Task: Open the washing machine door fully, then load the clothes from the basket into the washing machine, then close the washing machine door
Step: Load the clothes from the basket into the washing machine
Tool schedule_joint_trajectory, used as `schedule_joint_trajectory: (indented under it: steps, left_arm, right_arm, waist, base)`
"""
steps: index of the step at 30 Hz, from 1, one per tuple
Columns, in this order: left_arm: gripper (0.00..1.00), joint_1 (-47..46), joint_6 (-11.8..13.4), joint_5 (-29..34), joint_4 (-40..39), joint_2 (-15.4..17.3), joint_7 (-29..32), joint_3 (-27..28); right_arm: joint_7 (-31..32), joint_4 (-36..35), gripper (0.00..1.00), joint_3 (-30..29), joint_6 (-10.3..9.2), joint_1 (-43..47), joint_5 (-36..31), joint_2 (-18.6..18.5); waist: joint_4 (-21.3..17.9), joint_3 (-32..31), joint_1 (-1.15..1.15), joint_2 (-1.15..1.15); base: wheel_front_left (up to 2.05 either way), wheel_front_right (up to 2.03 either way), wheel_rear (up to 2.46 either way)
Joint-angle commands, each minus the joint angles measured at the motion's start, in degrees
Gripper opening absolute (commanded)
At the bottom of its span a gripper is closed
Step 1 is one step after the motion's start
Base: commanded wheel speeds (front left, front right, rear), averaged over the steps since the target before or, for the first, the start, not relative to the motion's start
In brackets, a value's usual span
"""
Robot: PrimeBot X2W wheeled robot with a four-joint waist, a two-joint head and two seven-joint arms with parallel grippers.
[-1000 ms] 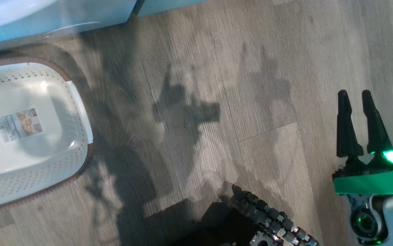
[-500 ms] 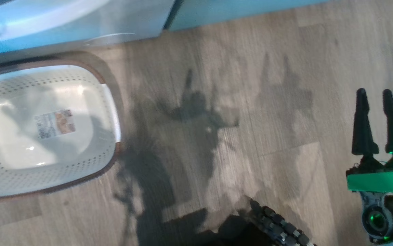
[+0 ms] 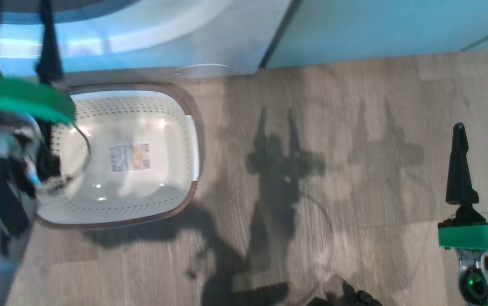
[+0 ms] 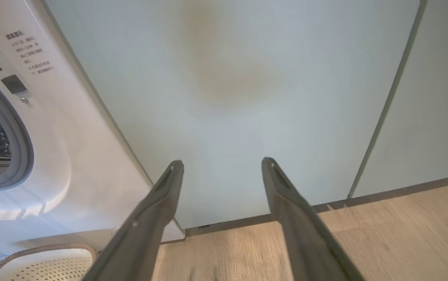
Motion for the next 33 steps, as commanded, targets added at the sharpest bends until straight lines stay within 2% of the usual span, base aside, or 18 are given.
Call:
schedule_joint_trajectory:
  steps: [1, 7, 16, 23, 33]
  left_arm:
    - [1.0, 2.92, 1.2, 0.01, -5.41, 1.67, -0.33, 2.26]
    - [1.0, 14.98, 4.87, 0.93, -15.43, -1.19, -1.21, 0.78]
    - [1.0, 25.55, 7.89, 1.59, -19.85, -4.67, -2.2, -1.96]
    - [1.0, 32.34, 8.22, 0.9, -19.41, -6.89, -3.45, -4.23]
    - [1.0, 37.3, 8.44, 0.37, -17.34, -6.97, -3.4, -5.28]
  right_arm:
    - [-0.55, -1.75, 1.0, 0.44, 0.05, 1.17, -1.03, -0.94]
    - [-0.55, -1.41, 1.0, -0.33, 0.05, 2.77, -3.58, -0.94]
    - [-0.55, -0.3, 1.0, -0.63, 0.05, 6.13, -6.99, -0.94]
    - [-0.55, 0.97, 1.0, -0.79, 0.05, 10.14, -9.07, -0.94]
    - [0.56, 0.46, 1.0, -0.32, 0.05, 14.21, -10.05, -0.94]
  waist:
    - [2.68, -2.49, 0.01, 0.0]
    - [6.2, -6.49, 0.01, 0.0]
    - [9.93, -13.39, 0.01, 0.0]
    - [12.57, -21.04, 0.01, 0.0]
    - [11.67, -28.38, 0.01, 0.0]
  base:
    - [0.0, 0.0, 0.0]
    - [0.0, 0.0, 0.0]
    - [0.0, 0.0, 0.0]
    - [0.0, 0.0, 0.0]
    - [0.0, 0.0, 0.0]
